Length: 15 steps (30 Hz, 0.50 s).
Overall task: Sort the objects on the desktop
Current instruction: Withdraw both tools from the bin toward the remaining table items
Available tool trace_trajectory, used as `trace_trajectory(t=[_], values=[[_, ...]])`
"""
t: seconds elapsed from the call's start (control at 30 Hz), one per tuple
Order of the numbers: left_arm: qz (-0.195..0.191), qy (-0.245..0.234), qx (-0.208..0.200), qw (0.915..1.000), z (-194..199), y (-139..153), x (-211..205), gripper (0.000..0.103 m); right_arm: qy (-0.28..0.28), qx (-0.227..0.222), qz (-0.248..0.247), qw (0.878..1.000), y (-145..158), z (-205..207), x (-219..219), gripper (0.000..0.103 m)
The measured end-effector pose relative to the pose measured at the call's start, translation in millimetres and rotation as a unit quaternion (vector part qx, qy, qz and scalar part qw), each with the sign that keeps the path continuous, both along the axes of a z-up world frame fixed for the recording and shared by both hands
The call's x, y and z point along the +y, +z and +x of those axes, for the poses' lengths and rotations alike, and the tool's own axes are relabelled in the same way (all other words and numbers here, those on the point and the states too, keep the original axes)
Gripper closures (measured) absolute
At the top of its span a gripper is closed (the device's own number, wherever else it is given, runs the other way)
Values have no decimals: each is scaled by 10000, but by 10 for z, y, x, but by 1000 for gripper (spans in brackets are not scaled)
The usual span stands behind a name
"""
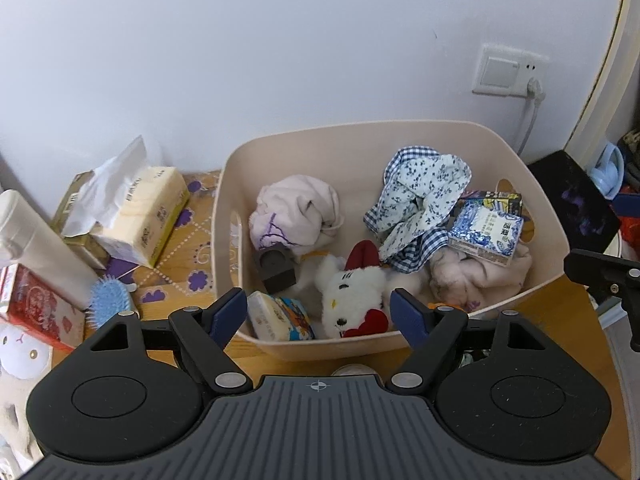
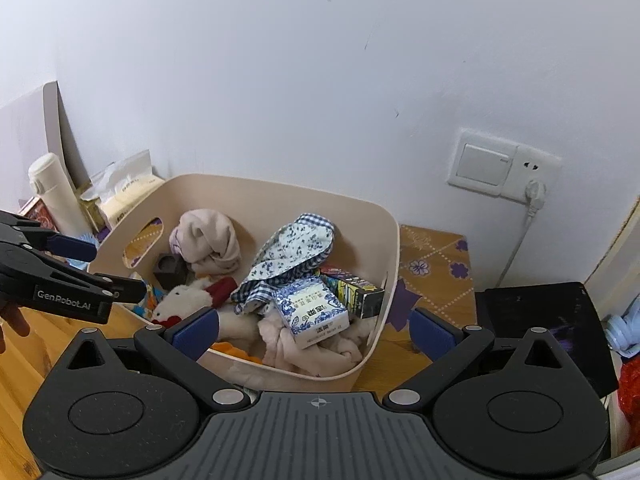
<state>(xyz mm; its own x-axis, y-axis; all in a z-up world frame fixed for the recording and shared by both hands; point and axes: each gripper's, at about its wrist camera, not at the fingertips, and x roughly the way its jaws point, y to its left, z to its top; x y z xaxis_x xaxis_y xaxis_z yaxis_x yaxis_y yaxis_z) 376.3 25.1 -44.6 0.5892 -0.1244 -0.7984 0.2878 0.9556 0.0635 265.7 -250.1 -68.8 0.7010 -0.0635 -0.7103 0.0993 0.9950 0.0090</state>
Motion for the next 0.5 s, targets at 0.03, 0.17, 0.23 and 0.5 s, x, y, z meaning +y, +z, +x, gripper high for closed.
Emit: trace_trajectory(t=[0.03,0.17,0.23,0.5], values=[[-35,-7,-23,10000,-34,23,15,23,-18,-26,0,10000,21,-30,4,0],[-97,-62,-91,9999,-170,94,70,23,-139,-141,8,9998,100,-167,25,0],[-152,-87,-102,9998,-239,128,104,23,-165,-204,27,9997,139,-240,39,0],[-238,-247,-247,9991,-509,273,238,22,-252,-540,-48,9982,291,-559,150,0]])
